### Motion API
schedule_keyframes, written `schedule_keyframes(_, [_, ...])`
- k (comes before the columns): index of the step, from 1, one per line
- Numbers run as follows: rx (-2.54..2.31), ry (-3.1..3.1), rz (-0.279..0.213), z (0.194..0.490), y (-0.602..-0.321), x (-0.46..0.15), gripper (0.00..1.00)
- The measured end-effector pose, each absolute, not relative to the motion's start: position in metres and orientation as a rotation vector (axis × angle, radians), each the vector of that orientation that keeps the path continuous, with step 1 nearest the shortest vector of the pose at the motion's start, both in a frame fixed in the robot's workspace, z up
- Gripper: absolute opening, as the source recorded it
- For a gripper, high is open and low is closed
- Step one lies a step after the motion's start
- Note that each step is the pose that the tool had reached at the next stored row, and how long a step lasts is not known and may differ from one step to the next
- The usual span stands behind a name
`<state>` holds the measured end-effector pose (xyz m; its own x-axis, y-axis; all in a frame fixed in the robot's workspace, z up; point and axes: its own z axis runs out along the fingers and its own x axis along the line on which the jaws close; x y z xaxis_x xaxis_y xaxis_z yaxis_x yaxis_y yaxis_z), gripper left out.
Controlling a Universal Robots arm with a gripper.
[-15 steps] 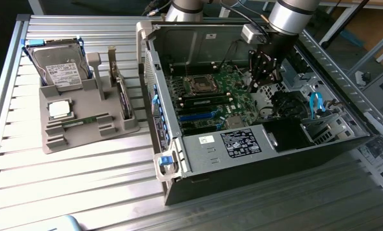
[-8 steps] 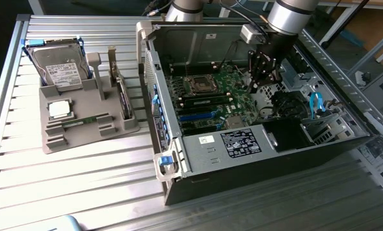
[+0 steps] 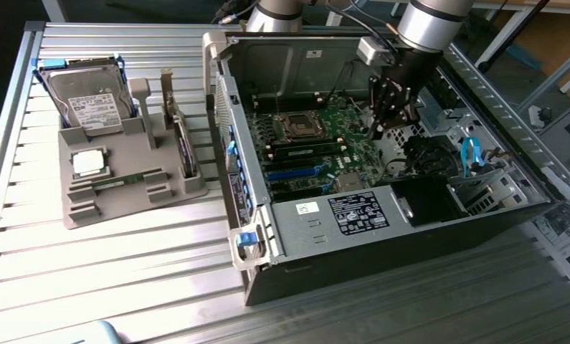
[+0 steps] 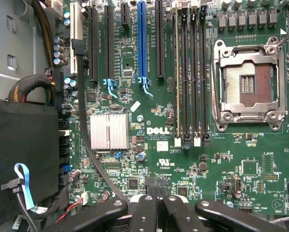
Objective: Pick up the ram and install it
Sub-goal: 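Press down the ram until it locks into place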
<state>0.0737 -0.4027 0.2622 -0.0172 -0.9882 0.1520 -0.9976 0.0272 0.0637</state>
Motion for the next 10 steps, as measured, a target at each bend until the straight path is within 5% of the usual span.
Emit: schedule_keyframes(10, [2.087,-2.135,0.092,0.2598,-0.4027,0.0715,0.11])
